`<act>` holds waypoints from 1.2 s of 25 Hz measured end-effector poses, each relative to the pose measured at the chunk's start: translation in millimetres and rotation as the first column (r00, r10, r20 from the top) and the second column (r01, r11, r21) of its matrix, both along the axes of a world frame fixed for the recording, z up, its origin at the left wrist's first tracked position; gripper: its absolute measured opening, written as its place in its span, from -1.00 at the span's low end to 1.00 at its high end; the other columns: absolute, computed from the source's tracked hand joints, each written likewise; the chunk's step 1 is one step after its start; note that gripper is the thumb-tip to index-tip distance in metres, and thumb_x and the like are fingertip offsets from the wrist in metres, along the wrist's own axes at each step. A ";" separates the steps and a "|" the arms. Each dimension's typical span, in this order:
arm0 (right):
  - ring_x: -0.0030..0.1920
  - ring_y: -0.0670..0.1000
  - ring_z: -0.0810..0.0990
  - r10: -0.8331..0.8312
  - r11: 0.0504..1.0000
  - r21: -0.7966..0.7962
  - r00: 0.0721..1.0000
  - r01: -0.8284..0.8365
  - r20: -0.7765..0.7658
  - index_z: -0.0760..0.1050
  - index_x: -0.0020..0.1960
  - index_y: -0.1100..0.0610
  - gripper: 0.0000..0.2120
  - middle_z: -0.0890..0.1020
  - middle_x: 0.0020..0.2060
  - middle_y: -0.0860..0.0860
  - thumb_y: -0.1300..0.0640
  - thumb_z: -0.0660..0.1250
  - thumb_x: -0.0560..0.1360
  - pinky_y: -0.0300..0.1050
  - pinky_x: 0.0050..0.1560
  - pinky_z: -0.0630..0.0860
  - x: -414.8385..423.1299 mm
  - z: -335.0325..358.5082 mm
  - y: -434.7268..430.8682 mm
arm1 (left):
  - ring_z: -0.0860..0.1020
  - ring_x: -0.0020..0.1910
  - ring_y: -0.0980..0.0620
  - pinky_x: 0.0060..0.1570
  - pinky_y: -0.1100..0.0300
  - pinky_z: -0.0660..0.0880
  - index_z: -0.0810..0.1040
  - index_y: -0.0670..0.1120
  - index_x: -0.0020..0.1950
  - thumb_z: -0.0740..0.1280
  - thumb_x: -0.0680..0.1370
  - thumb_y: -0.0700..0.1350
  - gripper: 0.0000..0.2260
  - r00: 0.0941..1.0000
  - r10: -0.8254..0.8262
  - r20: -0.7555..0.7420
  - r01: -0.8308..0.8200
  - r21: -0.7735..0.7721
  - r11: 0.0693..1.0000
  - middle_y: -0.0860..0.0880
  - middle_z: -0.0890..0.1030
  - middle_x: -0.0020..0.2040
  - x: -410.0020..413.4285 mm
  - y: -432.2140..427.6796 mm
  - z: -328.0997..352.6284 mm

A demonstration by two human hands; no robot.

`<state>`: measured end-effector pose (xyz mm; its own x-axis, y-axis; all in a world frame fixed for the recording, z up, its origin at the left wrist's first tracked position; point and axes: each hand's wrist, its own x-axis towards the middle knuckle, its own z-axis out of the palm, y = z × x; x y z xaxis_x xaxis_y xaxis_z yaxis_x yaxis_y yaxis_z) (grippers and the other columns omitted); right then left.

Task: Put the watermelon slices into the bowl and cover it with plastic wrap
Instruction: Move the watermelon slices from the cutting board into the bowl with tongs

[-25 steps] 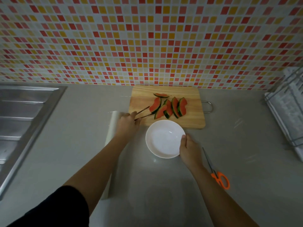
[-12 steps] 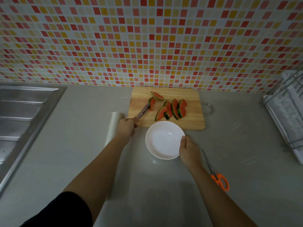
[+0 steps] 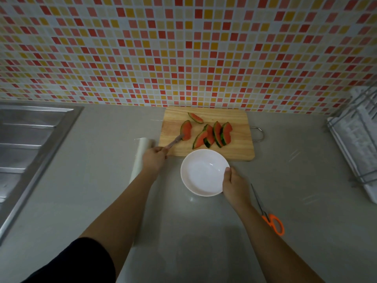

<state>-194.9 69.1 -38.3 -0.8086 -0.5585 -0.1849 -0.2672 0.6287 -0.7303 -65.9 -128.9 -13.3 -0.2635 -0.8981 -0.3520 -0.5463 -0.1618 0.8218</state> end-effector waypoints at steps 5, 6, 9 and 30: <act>-0.01 0.20 0.57 -0.007 1.000 -0.006 1.000 0.007 0.012 0.48 0.11 0.22 -0.62 0.63 -0.01 0.19 0.02 -0.03 0.62 -0.14 -0.16 0.33 -0.1 0.5 -1.0 | 0.38 -0.56 0.18 -0.47 0.29 0.31 0.54 0.02 -0.48 0.36 0.52 0.00 -0.65 0.997 -0.065 -0.047 0.056 -0.169 0.984 0.10 0.47 -0.57 35.1 37.7 49.9; -0.01 0.21 0.57 -0.008 1.000 -0.009 1.000 0.008 0.007 0.49 0.09 0.23 -0.61 0.63 -0.02 0.20 0.03 -0.03 0.62 -0.14 -0.16 0.32 -0.1 0.8 -1.0 | 0.41 -0.58 0.21 -0.51 0.35 0.31 0.55 0.04 -0.52 0.36 0.51 0.02 -0.63 0.994 -0.109 0.006 0.107 -0.217 0.970 0.12 0.48 -0.60 48.3 48.2 59.7; -0.01 0.22 0.57 -0.015 1.000 -0.010 1.000 0.015 0.000 0.49 0.06 0.24 -0.61 0.63 -0.02 0.23 0.04 -0.03 0.62 -0.14 -0.17 0.30 0.0 3.2 -1.0 | 0.54 -0.45 0.04 -0.46 0.28 0.38 0.62 -0.08 -0.43 0.37 0.51 -0.03 -0.69 0.951 -0.205 0.231 0.266 -0.278 0.923 -0.07 0.57 -0.50 69.9 79.4 69.8; 0.02 0.22 0.57 0.028 0.999 0.016 0.999 -0.027 -0.042 0.49 0.11 0.25 -0.60 0.62 0.02 0.23 0.03 -0.03 0.63 -0.11 -0.12 0.38 -1.2 6.4 -2.0 | 0.31 -0.52 0.02 -0.58 0.33 0.21 0.60 -0.28 -0.09 0.39 0.50 -0.12 -0.80 0.992 -0.124 -0.014 0.125 0.126 0.984 -0.09 0.44 -0.37 4.1 -13.1 43.8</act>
